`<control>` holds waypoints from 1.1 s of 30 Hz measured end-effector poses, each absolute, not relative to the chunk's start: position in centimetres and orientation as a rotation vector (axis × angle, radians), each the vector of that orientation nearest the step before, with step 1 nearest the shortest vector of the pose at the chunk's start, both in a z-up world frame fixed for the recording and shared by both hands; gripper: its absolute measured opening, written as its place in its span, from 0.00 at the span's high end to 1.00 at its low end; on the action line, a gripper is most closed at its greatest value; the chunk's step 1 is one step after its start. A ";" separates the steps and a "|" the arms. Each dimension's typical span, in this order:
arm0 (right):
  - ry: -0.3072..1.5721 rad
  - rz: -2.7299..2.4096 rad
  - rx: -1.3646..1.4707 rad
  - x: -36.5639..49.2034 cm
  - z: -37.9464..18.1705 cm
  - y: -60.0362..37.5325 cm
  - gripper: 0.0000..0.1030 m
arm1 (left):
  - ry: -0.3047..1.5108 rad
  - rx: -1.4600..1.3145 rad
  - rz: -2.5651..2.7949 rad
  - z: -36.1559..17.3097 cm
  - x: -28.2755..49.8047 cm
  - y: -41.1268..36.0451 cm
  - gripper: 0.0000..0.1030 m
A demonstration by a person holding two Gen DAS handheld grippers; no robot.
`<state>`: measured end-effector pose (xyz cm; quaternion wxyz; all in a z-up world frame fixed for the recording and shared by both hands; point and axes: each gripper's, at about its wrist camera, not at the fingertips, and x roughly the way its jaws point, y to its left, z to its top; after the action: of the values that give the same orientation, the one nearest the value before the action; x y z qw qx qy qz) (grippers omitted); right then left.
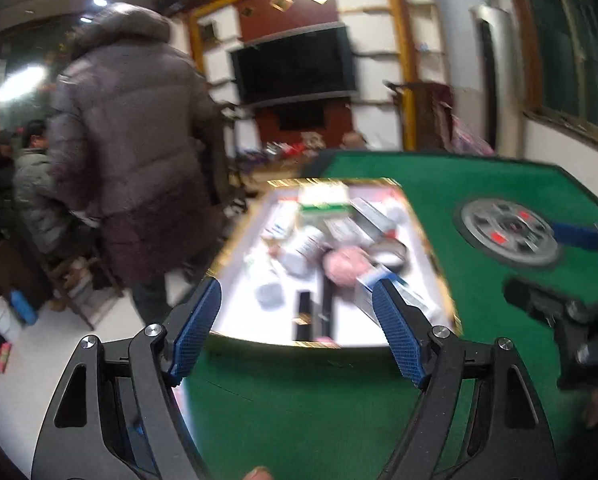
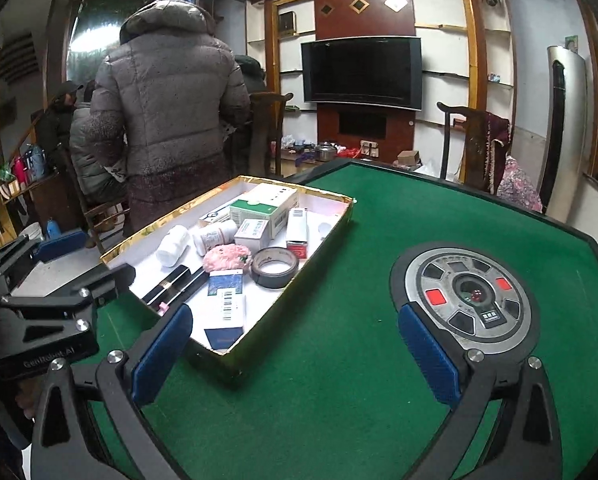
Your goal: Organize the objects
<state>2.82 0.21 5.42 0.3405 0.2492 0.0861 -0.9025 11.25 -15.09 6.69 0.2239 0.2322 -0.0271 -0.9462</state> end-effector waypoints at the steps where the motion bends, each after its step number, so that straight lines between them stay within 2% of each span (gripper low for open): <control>1: 0.224 -2.350 0.645 2.9 5.4 0.2 0.00 | -0.114 0.588 -2.584 6.9 11.5 -15.0 0.23; 4: 0.227 -2.340 0.651 3.1 5.1 -0.1 0.00 | -0.194 0.567 -2.538 7.2 11.9 -14.8 0.23; 9: 0.259 -2.314 0.651 4.0 4.5 -0.9 0.00 | -0.007 0.641 -2.588 6.9 11.9 -16.9 0.23; 33: 0.341 -2.263 0.668 4.9 3.2 -2.6 0.00 | 0.038 0.653 -2.554 5.8 12.1 -18.7 0.23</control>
<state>4.92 -2.62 3.15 0.3697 0.2602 0.1331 -0.8820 12.12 -18.69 5.76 0.2501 0.2398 0.0138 -0.9379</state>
